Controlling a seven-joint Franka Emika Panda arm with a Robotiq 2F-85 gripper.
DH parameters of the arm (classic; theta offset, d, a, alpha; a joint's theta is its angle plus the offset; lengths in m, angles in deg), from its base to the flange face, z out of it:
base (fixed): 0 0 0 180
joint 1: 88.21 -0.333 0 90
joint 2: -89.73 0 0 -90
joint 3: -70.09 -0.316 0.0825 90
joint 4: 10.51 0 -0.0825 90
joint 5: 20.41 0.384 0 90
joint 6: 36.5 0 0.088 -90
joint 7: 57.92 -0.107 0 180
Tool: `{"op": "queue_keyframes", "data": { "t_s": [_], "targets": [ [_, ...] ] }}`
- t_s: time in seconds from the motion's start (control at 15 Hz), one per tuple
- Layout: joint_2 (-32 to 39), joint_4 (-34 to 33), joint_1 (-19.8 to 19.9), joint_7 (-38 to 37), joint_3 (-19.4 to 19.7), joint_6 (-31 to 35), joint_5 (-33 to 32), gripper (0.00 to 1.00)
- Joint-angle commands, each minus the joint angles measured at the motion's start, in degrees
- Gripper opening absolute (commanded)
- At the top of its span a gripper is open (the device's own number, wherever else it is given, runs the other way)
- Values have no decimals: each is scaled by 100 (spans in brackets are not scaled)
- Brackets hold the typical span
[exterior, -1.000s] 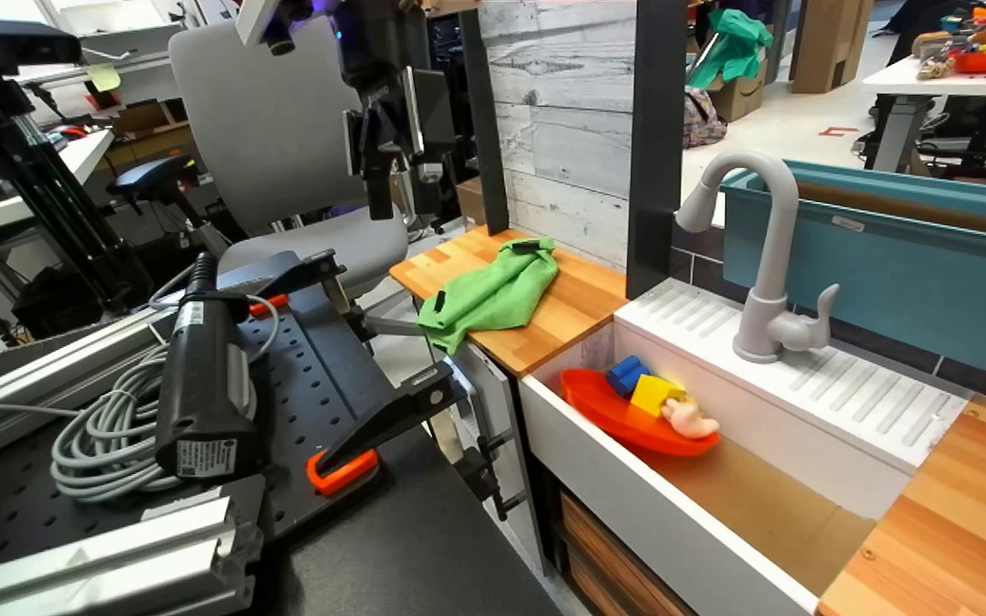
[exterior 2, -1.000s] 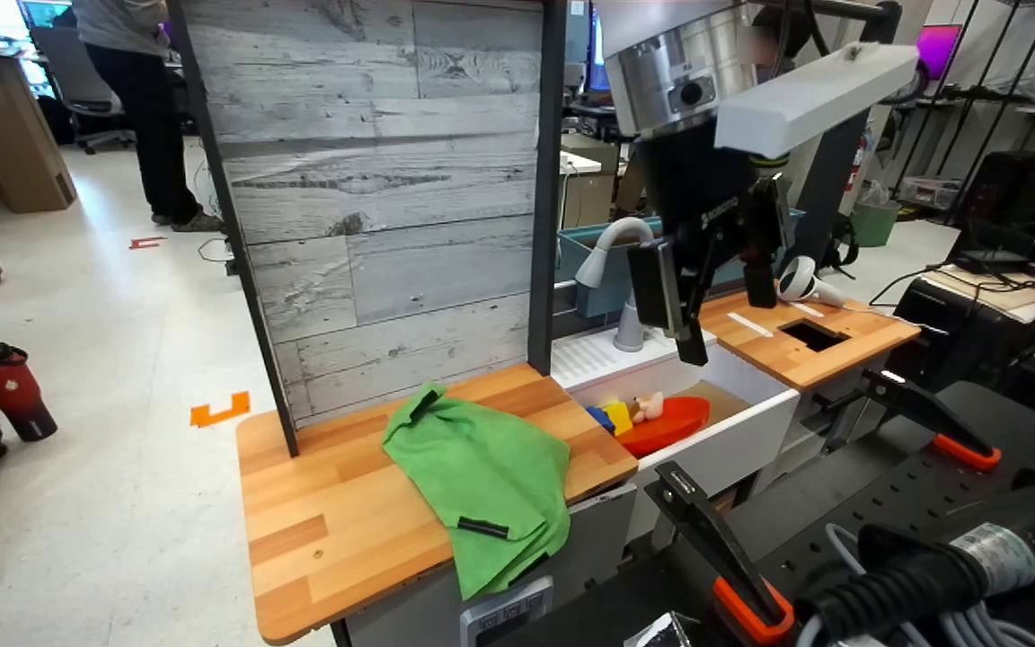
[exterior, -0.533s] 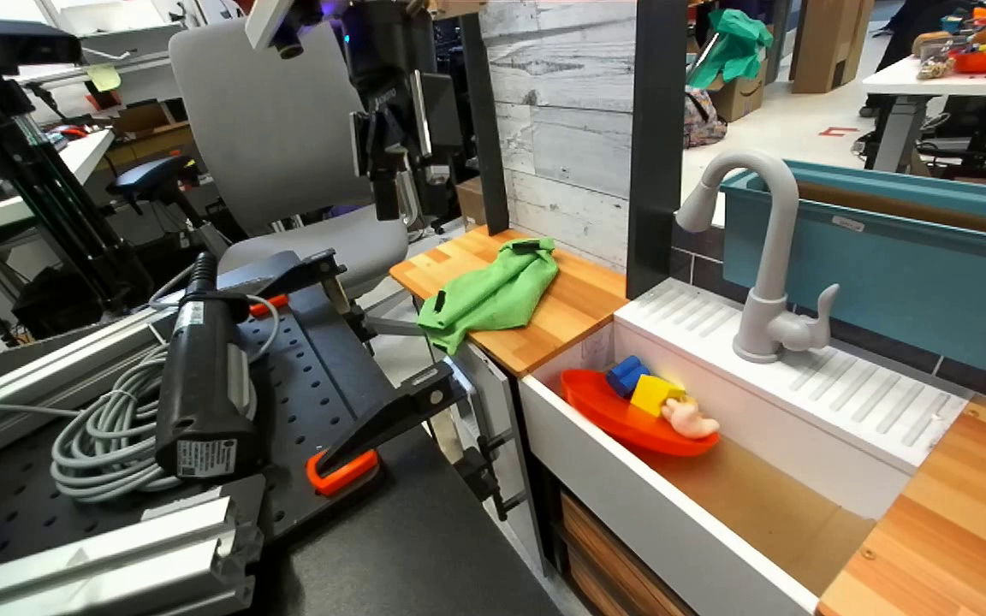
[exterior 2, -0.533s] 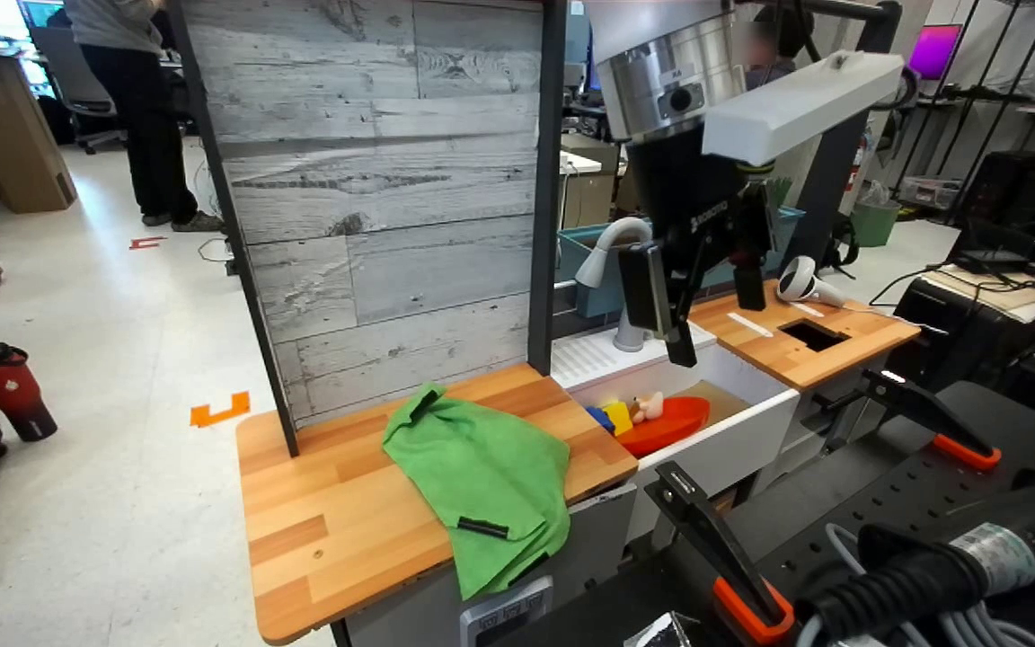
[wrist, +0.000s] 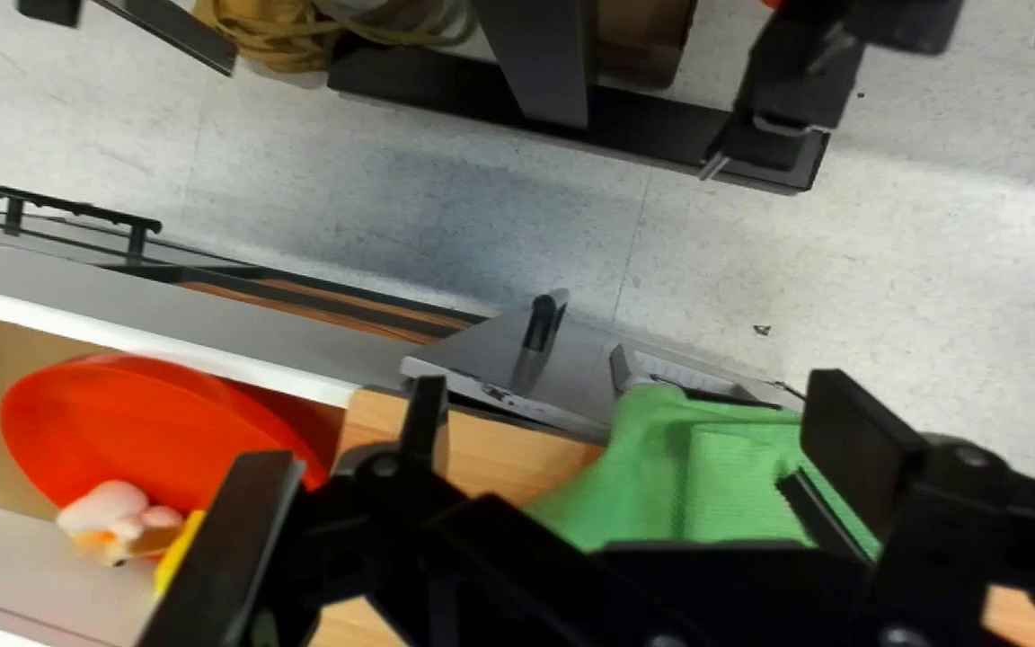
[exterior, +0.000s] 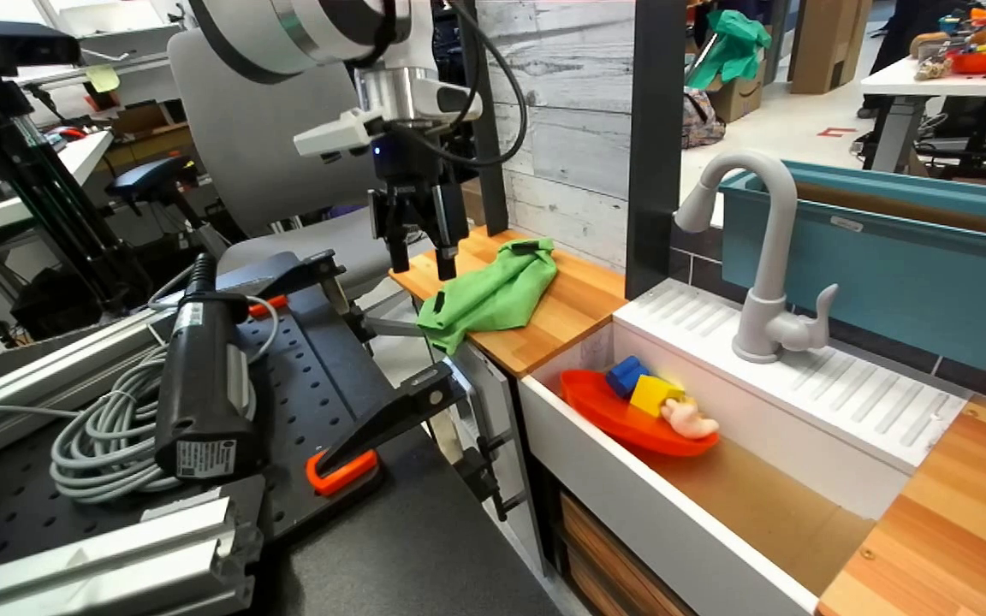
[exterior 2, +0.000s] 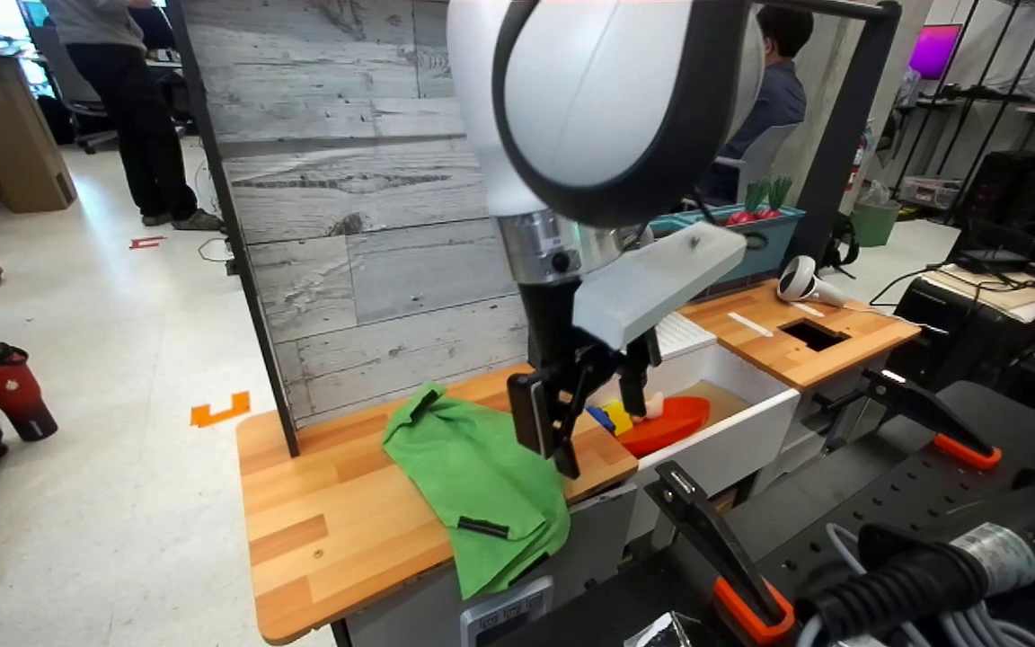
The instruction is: Fold the green cloth
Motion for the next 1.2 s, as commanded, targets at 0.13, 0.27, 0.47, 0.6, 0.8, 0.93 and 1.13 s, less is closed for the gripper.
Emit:
{"op": "queue_keyframes", "data": {
  "t_s": [0.13, 0.27, 0.47, 0.6, 0.8, 0.93, 1.13],
  "targets": [
    [1218, -943, -614, 152, 54, 971, 350, 100],
    [1546, -1210, -709, 218, -5, 1404, 609, 100],
    [1939, -1622, -890, 310, 47, 1815, 921, 100],
    [2130, -1836, -921, 403, 50, 1937, 1088, 100],
    [2350, -2095, -858, 541, 12, 1950, 1281, 72],
    [2460, -2218, -858, 597, 44, 1923, 1360, 56],
    [2443, -2205, -838, 648, 35, 1943, 1421, 35]
  ]
}}
